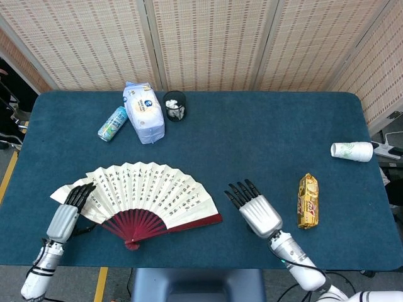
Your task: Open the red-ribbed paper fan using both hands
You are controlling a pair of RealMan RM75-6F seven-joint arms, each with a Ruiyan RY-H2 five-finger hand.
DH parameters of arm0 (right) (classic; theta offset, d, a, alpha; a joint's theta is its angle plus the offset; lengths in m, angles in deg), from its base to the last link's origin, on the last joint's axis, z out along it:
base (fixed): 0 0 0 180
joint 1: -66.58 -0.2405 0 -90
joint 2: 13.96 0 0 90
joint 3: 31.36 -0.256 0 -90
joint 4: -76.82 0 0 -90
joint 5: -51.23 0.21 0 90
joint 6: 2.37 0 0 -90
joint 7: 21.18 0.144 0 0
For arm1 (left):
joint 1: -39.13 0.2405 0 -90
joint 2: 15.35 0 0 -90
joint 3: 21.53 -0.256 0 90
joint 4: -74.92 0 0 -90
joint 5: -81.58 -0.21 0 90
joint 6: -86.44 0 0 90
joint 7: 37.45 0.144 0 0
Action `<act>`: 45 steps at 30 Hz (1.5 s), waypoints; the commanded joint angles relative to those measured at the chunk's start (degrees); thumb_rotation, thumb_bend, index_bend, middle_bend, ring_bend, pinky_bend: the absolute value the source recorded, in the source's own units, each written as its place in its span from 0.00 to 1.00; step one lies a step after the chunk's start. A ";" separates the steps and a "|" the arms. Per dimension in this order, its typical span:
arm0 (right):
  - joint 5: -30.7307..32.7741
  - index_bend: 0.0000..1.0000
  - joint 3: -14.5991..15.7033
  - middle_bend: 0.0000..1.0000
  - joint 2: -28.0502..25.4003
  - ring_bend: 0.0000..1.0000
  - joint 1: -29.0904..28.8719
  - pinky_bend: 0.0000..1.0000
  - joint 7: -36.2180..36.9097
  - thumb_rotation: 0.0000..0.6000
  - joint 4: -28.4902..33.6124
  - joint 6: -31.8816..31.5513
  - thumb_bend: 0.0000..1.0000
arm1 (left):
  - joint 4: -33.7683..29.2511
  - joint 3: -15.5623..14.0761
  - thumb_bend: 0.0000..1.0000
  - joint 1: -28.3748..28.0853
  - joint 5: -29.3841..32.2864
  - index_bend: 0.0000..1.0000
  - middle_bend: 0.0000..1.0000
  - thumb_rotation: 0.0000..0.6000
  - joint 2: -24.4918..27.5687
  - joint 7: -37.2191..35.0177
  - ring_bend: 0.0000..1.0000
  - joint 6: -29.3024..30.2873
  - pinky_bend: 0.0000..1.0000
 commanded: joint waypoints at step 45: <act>-10.81 0.00 1.71 0.00 -10.97 0.00 23.83 0.00 26.92 1.00 -10.04 -21.19 0.05 | -12.54 0.11 0.38 8.02 -1.84 0.00 0.00 1.00 10.79 14.79 0.00 11.19 0.00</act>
